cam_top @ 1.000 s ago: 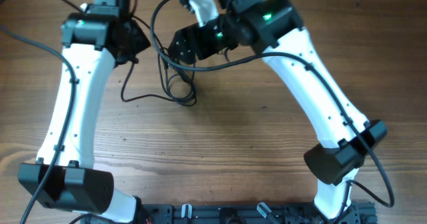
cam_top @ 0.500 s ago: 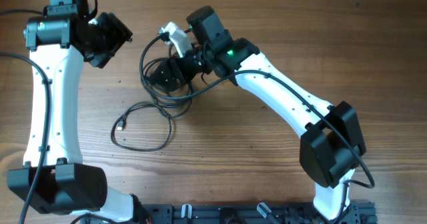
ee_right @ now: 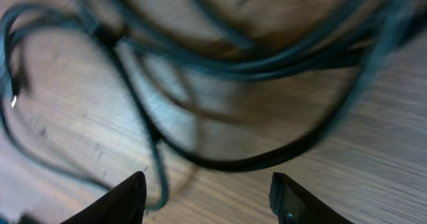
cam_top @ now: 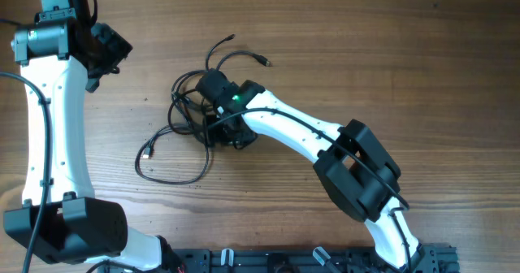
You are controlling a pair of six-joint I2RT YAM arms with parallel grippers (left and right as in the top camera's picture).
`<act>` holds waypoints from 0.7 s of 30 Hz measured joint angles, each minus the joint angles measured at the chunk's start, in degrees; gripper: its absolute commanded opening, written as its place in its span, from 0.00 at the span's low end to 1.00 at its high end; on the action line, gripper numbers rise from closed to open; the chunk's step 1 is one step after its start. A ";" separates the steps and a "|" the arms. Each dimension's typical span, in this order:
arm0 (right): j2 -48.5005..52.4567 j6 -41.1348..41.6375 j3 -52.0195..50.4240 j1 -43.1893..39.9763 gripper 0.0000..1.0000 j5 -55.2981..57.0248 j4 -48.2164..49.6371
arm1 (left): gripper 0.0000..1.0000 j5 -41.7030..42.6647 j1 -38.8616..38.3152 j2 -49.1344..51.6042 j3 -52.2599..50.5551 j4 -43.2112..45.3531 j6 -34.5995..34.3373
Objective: Untangle cables
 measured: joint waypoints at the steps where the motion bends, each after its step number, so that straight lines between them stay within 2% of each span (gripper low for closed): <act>1: 0.28 2.99 0.00 -0.24 0.61 2.69 -0.02 | 0.71 0.00 0.00 0.00 0.00 -0.39 0.00; 4: 1.25 6.32 -0.02 -0.28 0.58 5.07 1.20 | 0.71 -0.02 0.00 0.00 -0.33 -0.33 0.00; 7: 1.60 7.43 -0.02 -0.28 0.39 6.12 3.74 | 0.72 0.24 0.00 0.00 -2.86 -0.44 0.00; 9: 2.05 7.52 -0.02 -0.28 0.36 6.27 3.45 | 0.72 0.79 0.00 0.00 -4.39 -0.46 0.00; 10: 2.91 7.41 0.00 -0.28 0.30 6.25 3.08 | 0.72 1.36 0.00 0.00 -5.05 -0.44 0.00; 12: 3.10 7.26 0.09 -0.35 0.04 6.25 2.97 | 0.72 2.01 0.00 0.00 -6.19 -0.48 0.00; 16: 3.37 4.61 0.20 -0.81 0.04 5.81 1.66 | 0.72 2.45 0.00 0.00 -7.43 -0.46 0.04; 21: -0.35 -10.32 2.14 -4.55 0.04 1.77 -6.16 | 0.70 8.15 0.00 0.00 -7.56 0.94 5.62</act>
